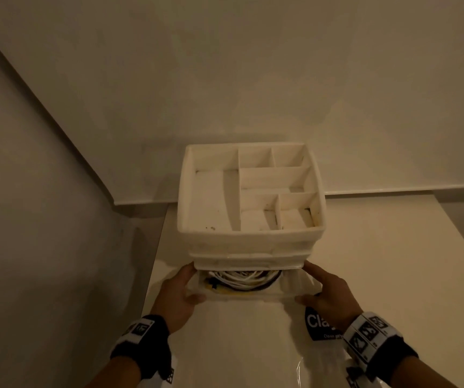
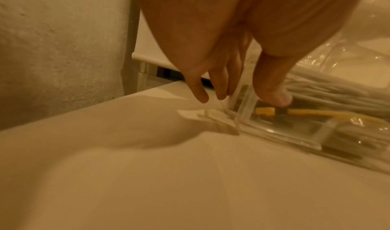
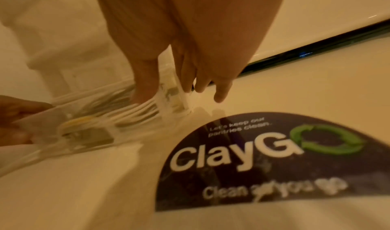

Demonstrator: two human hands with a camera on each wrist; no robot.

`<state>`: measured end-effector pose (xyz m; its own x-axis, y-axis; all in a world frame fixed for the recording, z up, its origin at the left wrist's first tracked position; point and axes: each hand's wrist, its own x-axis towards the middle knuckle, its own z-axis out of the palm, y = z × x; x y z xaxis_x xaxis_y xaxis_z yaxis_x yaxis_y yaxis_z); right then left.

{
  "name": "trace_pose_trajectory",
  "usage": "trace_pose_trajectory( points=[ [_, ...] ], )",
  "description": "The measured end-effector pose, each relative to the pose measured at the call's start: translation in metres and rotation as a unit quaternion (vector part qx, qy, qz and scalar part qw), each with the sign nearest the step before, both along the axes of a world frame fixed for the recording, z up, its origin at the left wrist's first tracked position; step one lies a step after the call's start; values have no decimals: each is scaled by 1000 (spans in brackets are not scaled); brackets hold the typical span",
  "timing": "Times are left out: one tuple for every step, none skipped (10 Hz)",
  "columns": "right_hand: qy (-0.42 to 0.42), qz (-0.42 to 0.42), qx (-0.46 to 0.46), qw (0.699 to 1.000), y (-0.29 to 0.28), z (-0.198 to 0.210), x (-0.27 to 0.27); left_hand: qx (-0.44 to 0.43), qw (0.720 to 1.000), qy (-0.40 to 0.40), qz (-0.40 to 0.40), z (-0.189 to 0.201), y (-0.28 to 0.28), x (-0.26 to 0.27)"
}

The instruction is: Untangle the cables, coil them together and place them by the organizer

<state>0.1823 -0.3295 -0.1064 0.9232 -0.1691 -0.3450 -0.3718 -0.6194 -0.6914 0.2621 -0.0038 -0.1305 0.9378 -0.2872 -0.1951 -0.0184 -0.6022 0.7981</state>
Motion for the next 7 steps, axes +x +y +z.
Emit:
trace_pose_trajectory(
  points=[
    [-32, -74, 2, 997, 8, -7, 4, -14, 998, -22, 63, -3, -10, 0],
    [-44, -153, 12, 987, 14, -15, 10, -33, 992, -25, 122, -5, -23, 0],
    [-46, -202, 1, 978, 19, -18, 16, -39, 986, -40, 157, -9, -31, 3],
    [-50, -225, 5, 973, 24, -16, 19, -12, 983, -51, 178, -13, -35, 4],
    [-45, -220, -7, 975, 27, -15, 17, -6, 983, -39, 177, -11, -36, 3],
    [-32, -186, -6, 982, 25, -16, 16, 8, 987, -33, 157, -11, -33, -1],
    [-25, -146, -4, 989, 21, -14, -3, -58, 976, 26, 210, -12, -30, -17]
  ],
)
